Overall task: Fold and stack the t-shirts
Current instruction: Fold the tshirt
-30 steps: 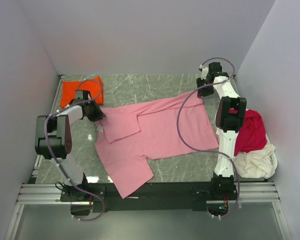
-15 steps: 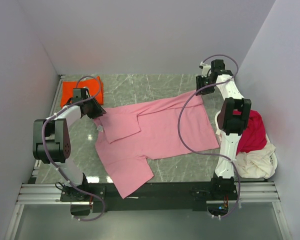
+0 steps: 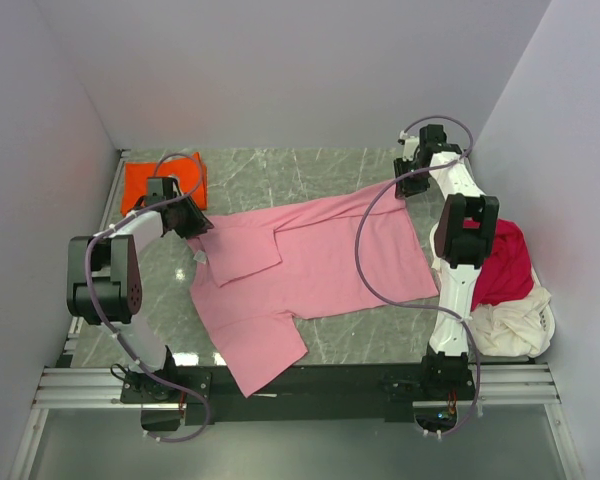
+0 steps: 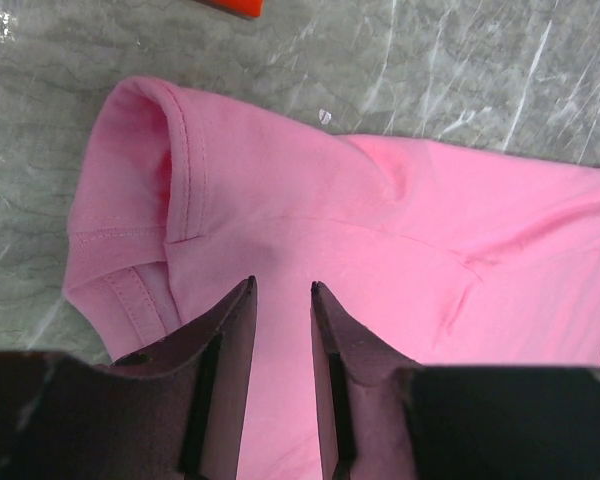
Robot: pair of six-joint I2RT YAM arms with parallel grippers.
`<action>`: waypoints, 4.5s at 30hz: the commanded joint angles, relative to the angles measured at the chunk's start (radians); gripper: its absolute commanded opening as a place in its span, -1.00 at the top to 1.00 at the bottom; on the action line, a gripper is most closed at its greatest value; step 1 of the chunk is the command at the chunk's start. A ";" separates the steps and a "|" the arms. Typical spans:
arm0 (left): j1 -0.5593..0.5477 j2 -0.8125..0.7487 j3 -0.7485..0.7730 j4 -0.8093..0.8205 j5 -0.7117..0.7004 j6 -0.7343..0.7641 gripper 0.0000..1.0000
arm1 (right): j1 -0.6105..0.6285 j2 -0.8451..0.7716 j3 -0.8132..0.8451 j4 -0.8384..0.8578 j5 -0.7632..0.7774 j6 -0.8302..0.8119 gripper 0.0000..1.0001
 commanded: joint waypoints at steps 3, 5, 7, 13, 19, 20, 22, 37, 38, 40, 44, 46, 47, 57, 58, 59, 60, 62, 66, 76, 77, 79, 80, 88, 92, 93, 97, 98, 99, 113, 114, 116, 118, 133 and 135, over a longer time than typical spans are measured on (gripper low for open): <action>0.002 0.009 -0.002 0.028 0.016 0.015 0.32 | -0.008 -0.009 -0.012 -0.002 0.012 -0.009 0.38; 0.001 0.009 -0.002 0.026 0.016 0.017 0.32 | -0.008 -0.013 -0.015 0.000 0.012 -0.009 0.49; 0.002 0.011 -0.002 0.026 0.016 0.017 0.32 | -0.009 -0.020 -0.026 0.000 0.012 -0.010 0.61; 0.002 0.014 -0.001 0.020 0.009 0.021 0.33 | -0.020 -0.064 -0.086 0.015 0.024 -0.021 1.00; 0.002 0.034 0.010 0.013 -0.004 0.018 0.33 | -0.038 -0.141 -0.185 0.072 0.064 -0.043 1.00; 0.002 0.038 0.010 0.014 -0.007 0.017 0.34 | -0.042 -0.147 -0.188 0.072 0.065 -0.043 1.00; 0.002 0.040 0.012 0.013 -0.011 0.017 0.35 | -0.048 -0.147 -0.184 0.067 0.065 -0.043 1.00; 0.005 0.010 0.031 -0.010 -0.030 0.041 0.34 | -0.060 -0.150 -0.179 0.035 0.048 -0.092 0.71; 0.005 -0.009 0.031 -0.010 -0.036 0.050 0.33 | -0.060 -0.156 -0.176 0.017 0.039 -0.101 0.58; 0.005 -0.085 0.030 -0.009 -0.044 0.064 0.32 | -0.058 -0.187 -0.175 0.005 0.001 -0.131 0.17; 0.005 -0.280 0.013 0.009 -0.060 0.162 0.15 | -0.051 -0.286 -0.217 -0.006 -0.074 -0.187 -0.06; 0.004 -0.395 0.001 0.019 -0.067 0.210 -0.14 | -0.039 -0.349 -0.248 -0.020 -0.143 -0.229 -0.11; 0.005 -0.431 -0.004 0.025 -0.070 0.225 -0.27 | -0.032 -0.371 -0.259 -0.026 -0.169 -0.246 -0.11; 0.028 -0.646 -0.080 0.039 0.240 0.237 -0.99 | 0.133 -0.743 -0.575 -0.023 -0.462 -0.449 -0.19; 0.024 -0.653 -0.077 0.023 0.286 0.240 -0.99 | 0.150 -0.815 -0.637 -0.006 -0.473 -0.461 -0.19; 0.010 -0.659 -0.077 -0.003 0.297 0.247 -0.99 | 0.175 -0.852 -0.671 0.026 -0.488 -0.472 -0.19; -0.005 -0.670 -0.070 -0.054 0.291 0.250 -0.99 | 0.185 -0.930 -0.708 0.041 -0.537 -0.484 -0.20; -0.069 -0.679 -0.067 -0.119 0.298 0.260 -0.98 | 0.189 -1.010 -0.822 0.084 -0.622 -0.562 -0.21; -0.201 -0.724 -0.097 -0.259 0.240 0.267 -0.93 | 0.192 -1.182 -0.992 0.080 -0.786 -0.754 -0.66; -0.540 -0.839 -0.200 -0.582 0.084 0.098 -0.81 | 0.199 -1.281 -1.095 -0.046 -0.774 -0.859 -0.75; -0.568 -0.842 -0.200 -0.604 0.067 0.084 -0.79 | 0.199 -1.276 -1.097 -0.048 -0.768 -0.856 -0.75; -0.651 -0.839 -0.219 -0.650 0.010 0.037 -0.75 | 0.196 -1.262 -1.095 -0.051 -0.757 -0.842 -0.74; -0.677 -0.834 -0.228 -0.679 -0.010 0.023 -0.74 | 0.195 -1.256 -1.090 -0.055 -0.752 -0.837 -0.74; -0.993 -0.765 -0.258 -0.776 -0.163 -0.111 -0.35 | 0.169 -1.233 -1.087 -0.058 -0.739 -0.819 -0.71; -1.178 -0.684 -0.254 -0.738 -0.168 -0.144 -0.19 | 0.149 -1.225 -1.087 -0.063 -0.745 -0.820 -0.71; -1.214 -0.666 -0.251 -0.735 -0.174 -0.151 -0.18 | 0.144 -1.222 -1.087 -0.071 -0.746 -0.822 -0.71; -1.344 -0.537 -0.252 -0.745 -0.197 -0.171 -0.06 | 0.129 -1.212 -1.080 -0.089 -0.757 -0.842 -0.71; -1.357 -0.520 -0.254 -0.751 -0.206 -0.172 -0.06 | 0.126 -1.212 -1.080 -0.097 -0.760 -0.845 -0.71; -1.361 -0.497 -0.254 -0.748 -0.217 -0.174 -0.05 | 0.124 -1.210 -1.080 -0.100 -0.763 -0.849 -0.71; -1.450 -0.311 -0.266 -0.684 -0.238 -0.169 0.17 | 0.081 -1.182 -1.064 -0.163 -0.795 -0.899 -0.70; -1.452 -0.293 -0.265 -0.687 -0.244 -0.168 0.22 | 0.078 -1.181 -1.063 -0.166 -0.797 -0.902 -0.70; -1.453 -0.276 -0.263 -0.695 -0.258 -0.164 0.27 | 0.078 -1.179 -1.060 -0.172 -0.800 -0.905 -0.70; -1.455 -0.255 -0.265 -0.701 -0.266 -0.161 0.28 | 0.077 -1.176 -1.058 -0.178 -0.803 -0.911 -0.70; -1.453 -0.333 -0.199 -0.808 -0.381 -0.195 0.92 | 0.072 -1.170 -1.044 -0.204 -0.800 -0.929 -0.70; -1.420 -0.365 -0.182 -0.828 -0.404 -0.194 0.96 | 0.072 -1.167 -1.043 -0.206 -0.794 -0.929 -0.70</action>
